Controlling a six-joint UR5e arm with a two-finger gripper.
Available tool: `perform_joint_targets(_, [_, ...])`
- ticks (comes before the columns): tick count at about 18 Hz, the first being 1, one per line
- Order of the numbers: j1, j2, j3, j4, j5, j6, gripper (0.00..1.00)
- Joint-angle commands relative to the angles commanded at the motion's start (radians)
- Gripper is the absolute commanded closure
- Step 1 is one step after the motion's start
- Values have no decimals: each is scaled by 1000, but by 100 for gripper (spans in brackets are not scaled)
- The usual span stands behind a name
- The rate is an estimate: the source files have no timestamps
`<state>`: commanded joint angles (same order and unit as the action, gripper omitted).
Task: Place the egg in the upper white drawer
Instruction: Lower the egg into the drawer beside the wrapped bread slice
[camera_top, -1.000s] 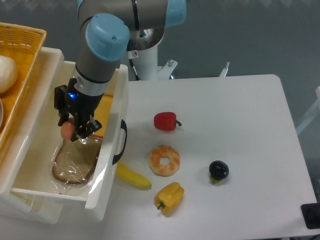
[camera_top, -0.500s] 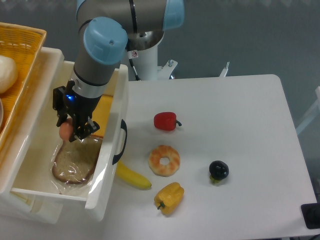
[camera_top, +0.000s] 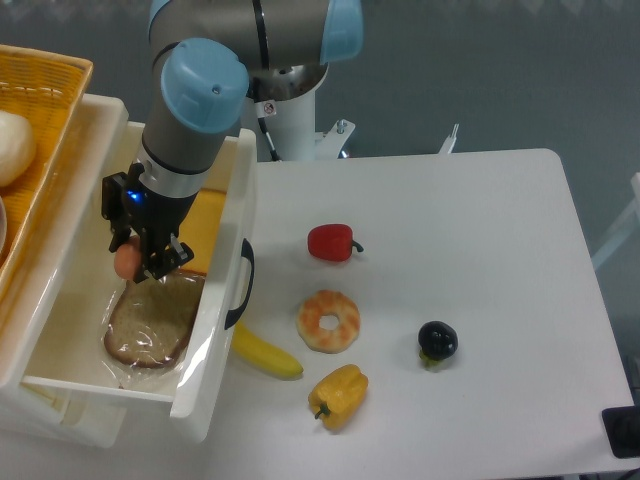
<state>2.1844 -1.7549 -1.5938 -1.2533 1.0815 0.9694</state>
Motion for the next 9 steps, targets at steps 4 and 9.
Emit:
perform_joint_targets(4, [-3,-11,-2,0,0,0,80])
perform_joint_targets(9, [-15,-11,-2,0,0,0,77])
